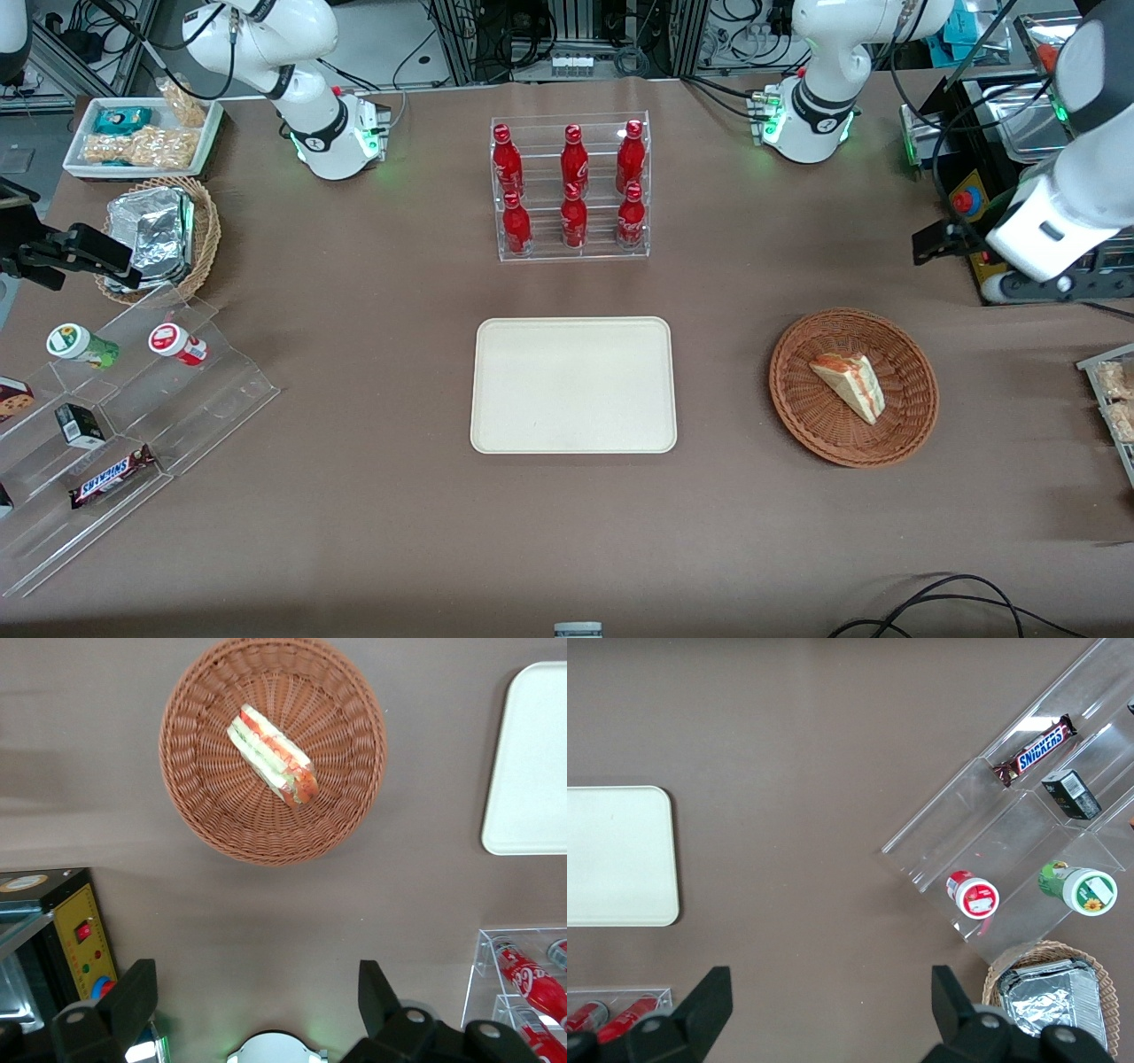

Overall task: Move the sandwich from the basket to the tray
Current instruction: 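Move the left gripper down over the sandwich in the wicker basket, then lower the left gripper around the sandwich and close it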

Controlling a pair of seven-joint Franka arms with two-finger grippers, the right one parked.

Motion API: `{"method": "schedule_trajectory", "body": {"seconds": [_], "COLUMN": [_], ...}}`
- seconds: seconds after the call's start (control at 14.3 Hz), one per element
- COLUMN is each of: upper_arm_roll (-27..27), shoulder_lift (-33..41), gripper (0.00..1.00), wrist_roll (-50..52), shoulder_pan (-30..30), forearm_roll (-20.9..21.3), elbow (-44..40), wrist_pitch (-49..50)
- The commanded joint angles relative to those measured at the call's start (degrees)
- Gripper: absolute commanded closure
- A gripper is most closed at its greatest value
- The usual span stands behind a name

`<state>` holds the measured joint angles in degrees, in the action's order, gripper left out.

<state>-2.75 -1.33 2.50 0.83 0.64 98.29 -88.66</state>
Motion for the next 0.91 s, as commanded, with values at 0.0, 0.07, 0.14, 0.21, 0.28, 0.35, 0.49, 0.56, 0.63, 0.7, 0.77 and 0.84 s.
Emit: {"method": "schedule_trajectory", "body": {"seconds": [0.0, 0.07, 0.14, 0.21, 0.28, 0.35, 0.49, 0.56, 0.63, 0.7, 0.77, 0.84], "upper_arm_roll": [0.29, 0.29, 0.37, 0.38, 0.38, 0.38, 0.38, 0.38, 0.29, 0.29, 0.29, 0.29], "shoulder_lift": [-4.72, -5.78, -6.57, -7.02, -7.63, -8.07, -9.04, -9.74, -10.62, -11.84, -12.81, -13.78], "gripper": [0.0, 0.0, 0.0, 0.0, 0.0, 0.0, 0.0, 0.0, 0.0, 0.0, 0.0, 0.0], "wrist_roll": [0.05, 0.05, 0.4, 3.36, 7.57, 11.7, 17.86, 22.77, 28.56, 35.23, 41.21, 45.45], "shoulder_pan": [-0.04, -0.04, -0.04, -0.12, -0.12, -0.04, -0.04, 0.05, 0.23, 0.4, 0.49, 0.49], "forearm_roll": [1.29, 1.82, 1.82, 1.82, 1.91, 1.91, 1.91, 1.91, 1.91, 2.0, 2.0, 2.0], "elbow": [1.72, 3.38, 5.66, 8.29, 10.58, 12.61, 14.99, 15.52, 15.88, 15.88, 15.88, 15.97], "wrist_pitch": [-5.27, -8.68, -12.37, -16.76, -20.55, -24.06, -28.65, -30.41, -31.91, -33.75, -35.16, -35.87]}}
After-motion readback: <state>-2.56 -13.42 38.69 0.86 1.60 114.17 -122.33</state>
